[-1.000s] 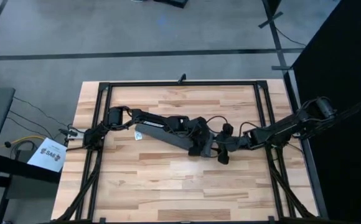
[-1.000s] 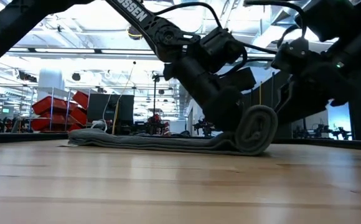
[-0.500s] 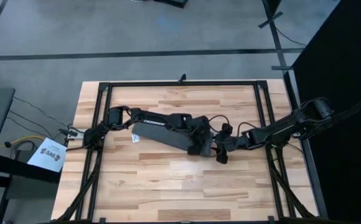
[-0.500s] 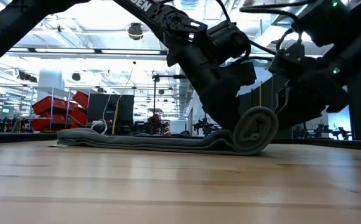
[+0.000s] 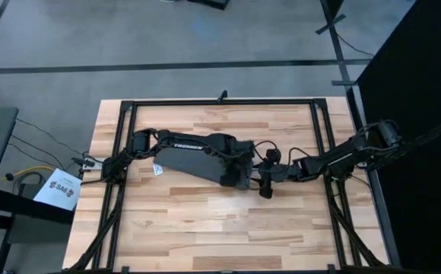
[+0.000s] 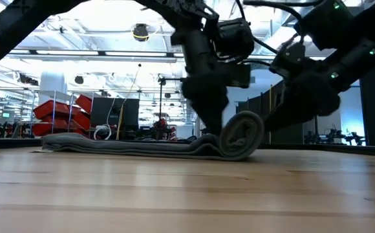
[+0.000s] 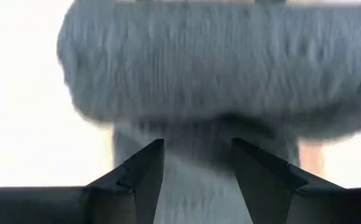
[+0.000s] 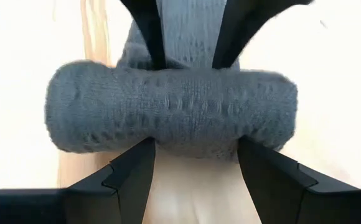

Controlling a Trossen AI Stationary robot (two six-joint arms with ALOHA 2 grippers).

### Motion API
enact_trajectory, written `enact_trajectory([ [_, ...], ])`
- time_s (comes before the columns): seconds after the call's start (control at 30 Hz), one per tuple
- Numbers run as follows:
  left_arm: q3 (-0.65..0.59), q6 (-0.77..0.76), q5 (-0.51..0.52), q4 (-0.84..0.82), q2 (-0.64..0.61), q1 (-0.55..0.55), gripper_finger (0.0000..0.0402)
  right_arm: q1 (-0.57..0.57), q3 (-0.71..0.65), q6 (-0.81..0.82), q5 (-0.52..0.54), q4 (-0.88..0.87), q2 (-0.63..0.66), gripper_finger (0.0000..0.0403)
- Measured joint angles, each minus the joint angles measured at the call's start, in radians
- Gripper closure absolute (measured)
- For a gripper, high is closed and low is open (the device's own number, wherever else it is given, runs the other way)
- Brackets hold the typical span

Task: Roll towel
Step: Roll the gray towel

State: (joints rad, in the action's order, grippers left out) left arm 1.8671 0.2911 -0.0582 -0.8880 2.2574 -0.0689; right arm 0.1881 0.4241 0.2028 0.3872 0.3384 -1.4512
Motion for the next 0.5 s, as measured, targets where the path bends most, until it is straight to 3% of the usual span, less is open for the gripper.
enact_trajectory([
  [0.3,0.201,-0.009,0.102,-0.472,-0.011,-0.018,0.0228,-0.066,0.071,-0.085,-0.075,0.081,-0.134,0.0184],
  [0.5,0.111,-0.023,0.104,-0.465,-0.042,-0.029,0.0228,-0.090,0.135,-0.149,-0.078,0.082,-0.200,0.0184],
])
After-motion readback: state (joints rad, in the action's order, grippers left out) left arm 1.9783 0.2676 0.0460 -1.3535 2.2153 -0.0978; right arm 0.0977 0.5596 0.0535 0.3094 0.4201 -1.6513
